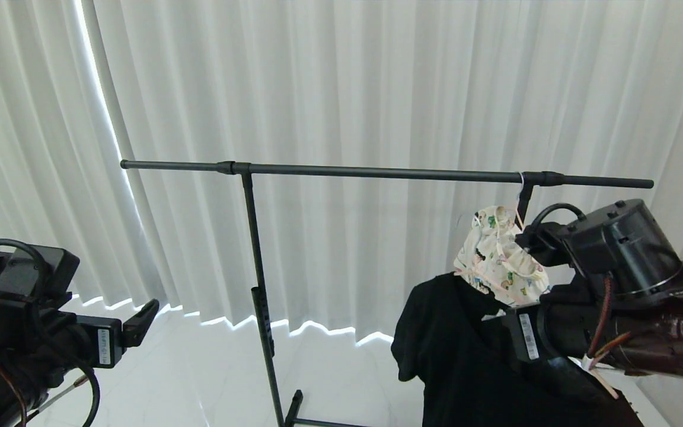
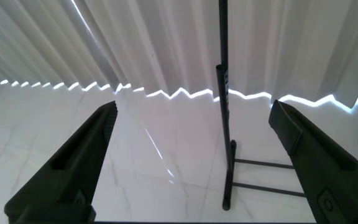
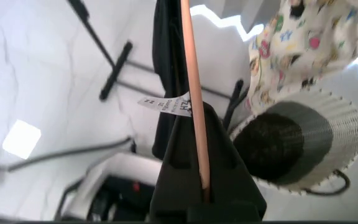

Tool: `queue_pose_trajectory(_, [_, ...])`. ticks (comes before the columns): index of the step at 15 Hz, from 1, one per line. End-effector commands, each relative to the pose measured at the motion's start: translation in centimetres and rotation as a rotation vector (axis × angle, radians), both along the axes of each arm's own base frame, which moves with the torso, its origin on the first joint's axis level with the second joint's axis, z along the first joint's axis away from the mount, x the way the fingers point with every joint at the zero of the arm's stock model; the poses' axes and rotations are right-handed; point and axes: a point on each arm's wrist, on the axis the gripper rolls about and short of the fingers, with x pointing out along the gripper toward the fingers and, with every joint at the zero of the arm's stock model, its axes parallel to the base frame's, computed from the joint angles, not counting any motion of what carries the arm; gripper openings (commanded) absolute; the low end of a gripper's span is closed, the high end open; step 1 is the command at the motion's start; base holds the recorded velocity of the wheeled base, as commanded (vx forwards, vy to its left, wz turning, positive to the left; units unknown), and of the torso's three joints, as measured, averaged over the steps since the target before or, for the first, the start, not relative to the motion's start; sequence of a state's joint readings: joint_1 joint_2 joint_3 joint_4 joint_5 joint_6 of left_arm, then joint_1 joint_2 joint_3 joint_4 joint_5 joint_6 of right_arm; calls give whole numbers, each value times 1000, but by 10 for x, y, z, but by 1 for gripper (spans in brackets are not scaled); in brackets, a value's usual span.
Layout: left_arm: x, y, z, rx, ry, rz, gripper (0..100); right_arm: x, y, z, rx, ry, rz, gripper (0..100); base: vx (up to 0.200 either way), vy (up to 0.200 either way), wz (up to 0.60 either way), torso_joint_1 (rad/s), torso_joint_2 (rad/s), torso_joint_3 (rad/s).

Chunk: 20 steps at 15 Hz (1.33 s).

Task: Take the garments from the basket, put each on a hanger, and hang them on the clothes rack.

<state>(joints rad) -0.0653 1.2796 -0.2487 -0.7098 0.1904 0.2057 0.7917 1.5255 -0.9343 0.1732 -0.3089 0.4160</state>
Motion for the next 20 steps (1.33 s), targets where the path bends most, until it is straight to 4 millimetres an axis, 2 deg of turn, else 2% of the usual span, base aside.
queue_pose_trajectory(1, [-1, 0, 0, 0, 0, -2, 100, 15, 8, 1, 11, -26, -27, 0, 0, 0, 0, 0, 0, 0])
queue_pose_trajectory(4, [-2, -5, 2, -1, -10, -30, 100, 32, 0, 9, 50, -114, -92, 0, 0, 0, 0, 0, 0, 0])
queue_pose_trajectory(8, [-6, -17, 3, -4, -22, -106, 100, 47, -2, 18, 93, -232, -98, 0, 200, 0, 0, -5, 2, 5])
queue_pose_trajectory(19, [-8, -25, -1, -1, -5, -157, 100, 58, -12, 17, 75, -253, -131, 0, 200, 0, 0, 4, 3, 1])
queue_pose_trajectory(20, [-9, -26, -1, -1, -5, -163, 100, 58, -12, 17, 75, -253, -131, 0, 0, 0, 0, 0, 0, 0])
